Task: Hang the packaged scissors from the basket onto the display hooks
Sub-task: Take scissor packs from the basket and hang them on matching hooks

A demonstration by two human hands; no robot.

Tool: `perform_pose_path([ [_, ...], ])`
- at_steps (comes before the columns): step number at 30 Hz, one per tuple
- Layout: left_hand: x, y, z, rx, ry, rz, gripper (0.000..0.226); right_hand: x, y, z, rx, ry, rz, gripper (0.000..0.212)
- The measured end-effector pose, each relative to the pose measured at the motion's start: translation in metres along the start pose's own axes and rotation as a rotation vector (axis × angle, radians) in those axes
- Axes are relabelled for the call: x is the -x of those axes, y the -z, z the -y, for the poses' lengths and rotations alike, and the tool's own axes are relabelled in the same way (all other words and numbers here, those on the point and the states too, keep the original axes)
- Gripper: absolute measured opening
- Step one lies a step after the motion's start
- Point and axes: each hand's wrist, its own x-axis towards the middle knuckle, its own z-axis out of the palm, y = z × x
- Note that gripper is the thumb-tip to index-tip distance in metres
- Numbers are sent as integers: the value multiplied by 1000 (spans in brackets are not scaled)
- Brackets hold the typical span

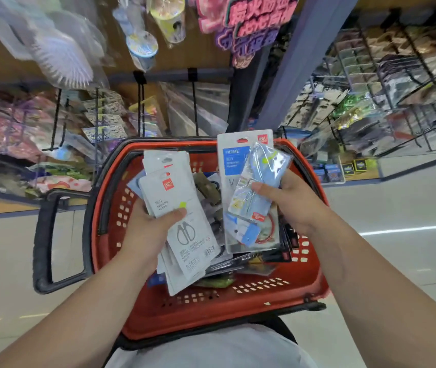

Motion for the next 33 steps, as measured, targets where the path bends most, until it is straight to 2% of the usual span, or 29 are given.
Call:
perform_pose_path([
  [2, 2, -11, -7, 25, 9, 61, 61, 9, -14, 8, -76, -24, 134, 39],
  [3, 3, -15, -9, 42, 24, 103, 61, 12, -22, 7, -78, -24, 149, 40],
  [6, 12, -24, -16, 116, 69, 186, 25, 14, -49, -2, -104, 4, 43, 38],
  [7, 13, -25, -15, 162, 103, 183, 23, 15, -58, -3, -141, 7, -1, 38],
  [9, 17, -25, -14, 252, 179, 193, 35, 15, -77, -6, -175, 15, -56, 38],
  [12, 17, -16, -7, 343, 189, 194, 64, 10, -110, -15, -89, 40, -104, 35],
  [13, 18, -11, -6, 348, 186, 194, 61, 8, -119, -19, -41, 52, -99, 37],
  [15, 17, 2, 0, 306, 169, 192, 40, 5, -129, -27, 13, 56, -52, 46],
  [16, 14, 8, 2, 260, 143, 202, 43, 4, -131, -28, 2, 37, -17, 41],
  [18, 8, 18, 3, 154, 115, 264, 73, 6, -131, -29, 2, -13, 85, 34],
  [19, 7, 20, 3, 133, 113, 284, 75, 7, -130, -30, 21, -34, 121, 36],
  [25, 11, 18, 7, 246, 82, 209, 54, 4, -121, -17, -12, -96, 219, 43],
  [27, 13, 18, 6, 312, 92, 177, 51, 0, -117, -11, -107, -96, 209, 54],
  [28, 13, 20, 5, 343, 90, 167, 52, -1, -118, -7, -126, -112, 194, 54],
  [31, 13, 31, -5, 342, 69, 137, 60, -15, -112, -4, -45, -115, 149, 44],
  [33, 12, 41, -13, 304, 32, 141, 48, -39, -98, -12, 51, -69, -17, 33],
])
